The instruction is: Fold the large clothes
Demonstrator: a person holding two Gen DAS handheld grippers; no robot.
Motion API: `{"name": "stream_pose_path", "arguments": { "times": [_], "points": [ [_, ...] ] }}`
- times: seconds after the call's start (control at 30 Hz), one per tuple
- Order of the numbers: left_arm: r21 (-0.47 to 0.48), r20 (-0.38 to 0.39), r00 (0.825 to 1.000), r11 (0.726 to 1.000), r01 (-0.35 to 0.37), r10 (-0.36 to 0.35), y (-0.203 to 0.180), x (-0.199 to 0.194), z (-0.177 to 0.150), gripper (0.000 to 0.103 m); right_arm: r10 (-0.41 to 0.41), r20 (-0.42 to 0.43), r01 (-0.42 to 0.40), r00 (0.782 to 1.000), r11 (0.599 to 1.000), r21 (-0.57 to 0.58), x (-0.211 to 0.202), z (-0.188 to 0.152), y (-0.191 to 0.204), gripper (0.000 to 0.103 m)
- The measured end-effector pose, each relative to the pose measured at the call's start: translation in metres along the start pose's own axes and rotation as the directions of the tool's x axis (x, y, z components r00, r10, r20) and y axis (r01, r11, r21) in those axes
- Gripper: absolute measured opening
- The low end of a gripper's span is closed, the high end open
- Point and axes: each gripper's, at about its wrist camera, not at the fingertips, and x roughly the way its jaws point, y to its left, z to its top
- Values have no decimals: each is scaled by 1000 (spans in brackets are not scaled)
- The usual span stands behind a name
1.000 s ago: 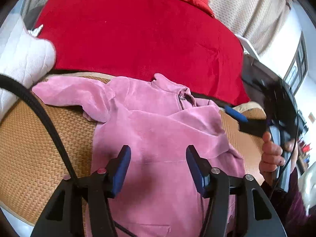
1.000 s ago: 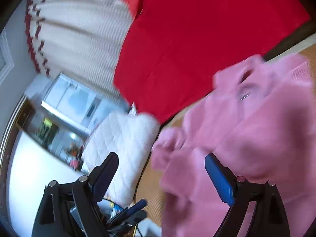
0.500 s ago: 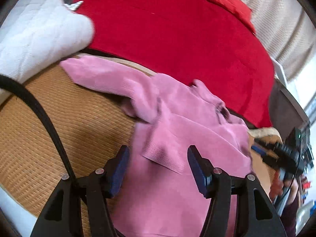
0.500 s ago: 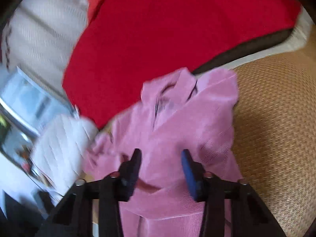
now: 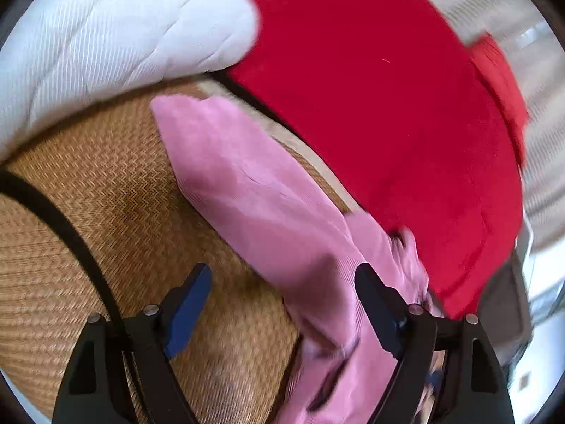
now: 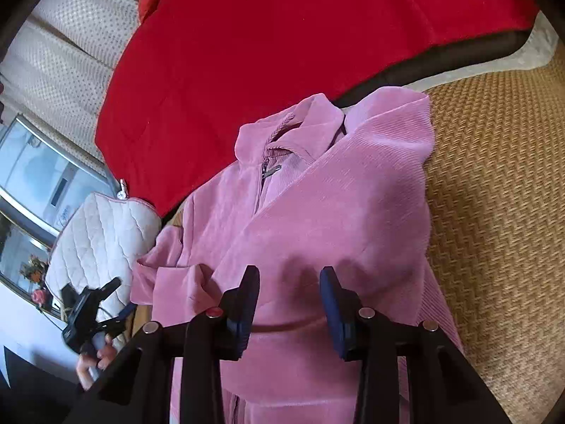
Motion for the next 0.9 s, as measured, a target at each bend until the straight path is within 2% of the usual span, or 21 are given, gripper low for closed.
{"name": "stream_pose_path", "arguments": {
  "times": [0.17, 0.27, 0.33, 0.4, 0.43, 0.47, 0.5, 0.6, 0.67, 0.73, 0.83, 0.9],
  "points": [
    [-133, -3, 999, 990, 50, -51, 22, 30, 19, 83, 12, 33, -11, 999, 1000, -18, 2, 3, 6, 39],
    [-228, 32, 996, 969, 92, -87, 38, 44, 28, 82, 13, 50, -12, 999, 1000, -21, 2, 6, 7, 39],
    [-258, 55, 993, 960, 111, -101, 45, 47, 34, 67, 5, 56, -4, 998, 1000, -23, 2, 6, 6, 39],
    [-276, 51, 993, 954, 119, -109, 52, 53, 40, 35, -2, 66, 3, 998, 1000, -19, -1, 7, 3, 39],
    [-278, 50, 993, 954, 115, -105, 54, 55, 42, 28, -6, 70, 7, 998, 1000, -16, -2, 8, 2, 39],
    [-276, 56, 993, 954, 113, -102, 56, 57, 44, 12, -8, 76, 9, 997, 1000, -10, -2, 8, 0, 39],
    [-270, 64, 993, 956, 111, -97, 55, 58, 47, 5, -10, 81, 10, 997, 1000, -4, -3, 9, -2, 39],
    [-177, 116, 987, 976, 129, -109, 35, 46, 55, 3, -15, 95, 13, 995, 1000, 15, -8, 11, -8, 39],
    [-69, 137, 983, 989, 129, -119, 12, 33, 58, 3, -17, 108, 15, 994, 1000, 19, -12, 12, -9, 39],
    [55, 144, 981, 991, 121, -128, -21, 17, 56, 3, -15, 123, 12, 992, 1000, 29, -16, 13, -11, 39],
    [254, 140, 975, 958, 135, -175, -79, -6, 43, 3, -6, 159, -2, 987, 998, 55, -28, 17, -16, 39],
    [403, 115, 972, 904, 144, -206, -125, -18, 21, 3, -1, 181, -12, 984, 997, 71, -36, 18, -20, 39]
  ]
}}
